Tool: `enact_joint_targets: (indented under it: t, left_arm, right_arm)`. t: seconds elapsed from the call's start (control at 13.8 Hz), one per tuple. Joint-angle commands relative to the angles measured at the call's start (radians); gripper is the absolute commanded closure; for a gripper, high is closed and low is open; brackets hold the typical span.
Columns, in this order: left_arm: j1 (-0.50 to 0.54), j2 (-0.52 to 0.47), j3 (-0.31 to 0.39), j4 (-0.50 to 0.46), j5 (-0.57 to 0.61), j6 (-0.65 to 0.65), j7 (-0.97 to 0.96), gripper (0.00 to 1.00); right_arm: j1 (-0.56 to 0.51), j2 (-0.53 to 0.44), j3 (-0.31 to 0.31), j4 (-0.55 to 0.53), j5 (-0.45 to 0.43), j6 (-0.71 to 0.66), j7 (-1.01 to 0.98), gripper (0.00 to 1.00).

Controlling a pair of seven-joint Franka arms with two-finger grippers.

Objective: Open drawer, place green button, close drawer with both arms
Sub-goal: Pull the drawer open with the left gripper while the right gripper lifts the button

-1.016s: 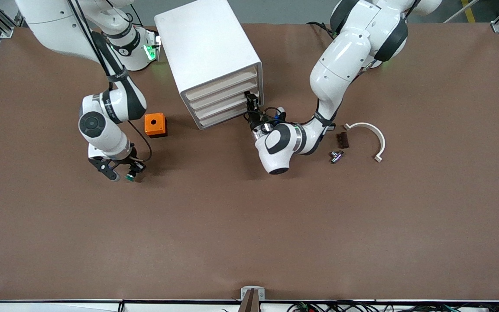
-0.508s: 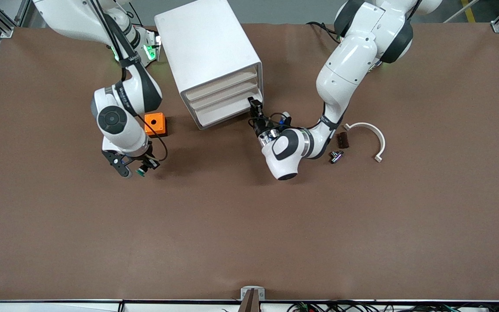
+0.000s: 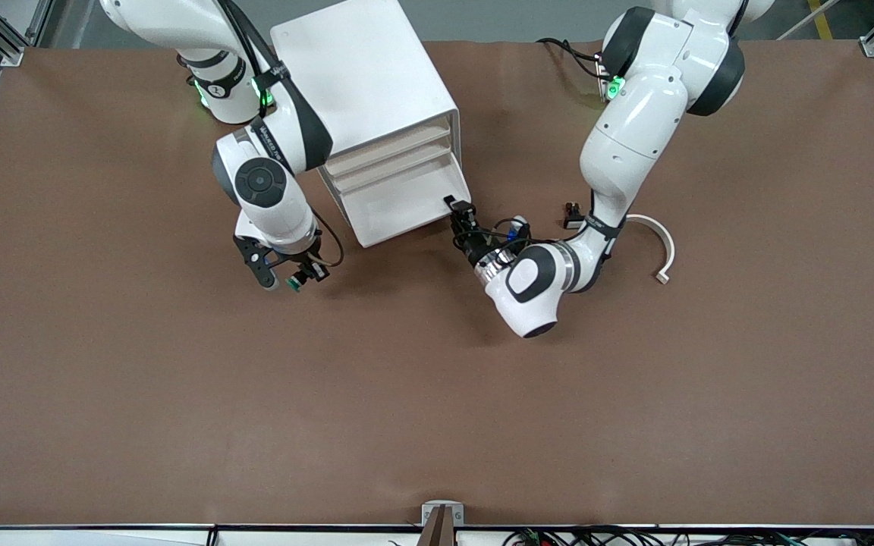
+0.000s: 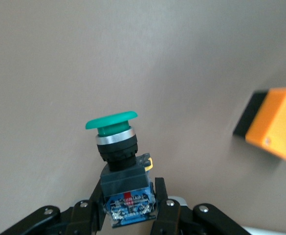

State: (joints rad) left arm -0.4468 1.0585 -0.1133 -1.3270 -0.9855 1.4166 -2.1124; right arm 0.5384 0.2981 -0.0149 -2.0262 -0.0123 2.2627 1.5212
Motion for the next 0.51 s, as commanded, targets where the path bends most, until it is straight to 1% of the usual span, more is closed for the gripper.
enact_joint_targets:
  t: [0.0,0.15,0.22,0.29,0.44]
  left_arm:
    - [0.029,0.011,0.012,0.005,-0.004,0.059,0.031,0.82]
    - [0.031,0.011,0.038,0.009,-0.005,0.068,0.049,0.82]
    - [0.036,0.009,0.041,0.009,-0.005,0.07,0.051,0.77]
    - [0.043,0.009,0.044,0.009,-0.005,0.081,0.052,0.76]
    - [0.049,0.009,0.047,0.009,-0.007,0.088,0.06,0.75]
  right_arm:
    - [0.043,0.001,-0.005,0.102,0.025,-0.112,0.086,1.0]
    - [0.063,0.003,-0.001,0.147,0.044,-0.155,0.129,1.0]
    - [0.083,0.003,0.0,0.156,0.076,-0.155,0.152,1.0]
    - [0.097,0.003,0.0,0.162,0.093,-0.155,0.175,1.0]
    - [0.138,0.003,0.0,0.17,0.098,-0.153,0.244,1.0]
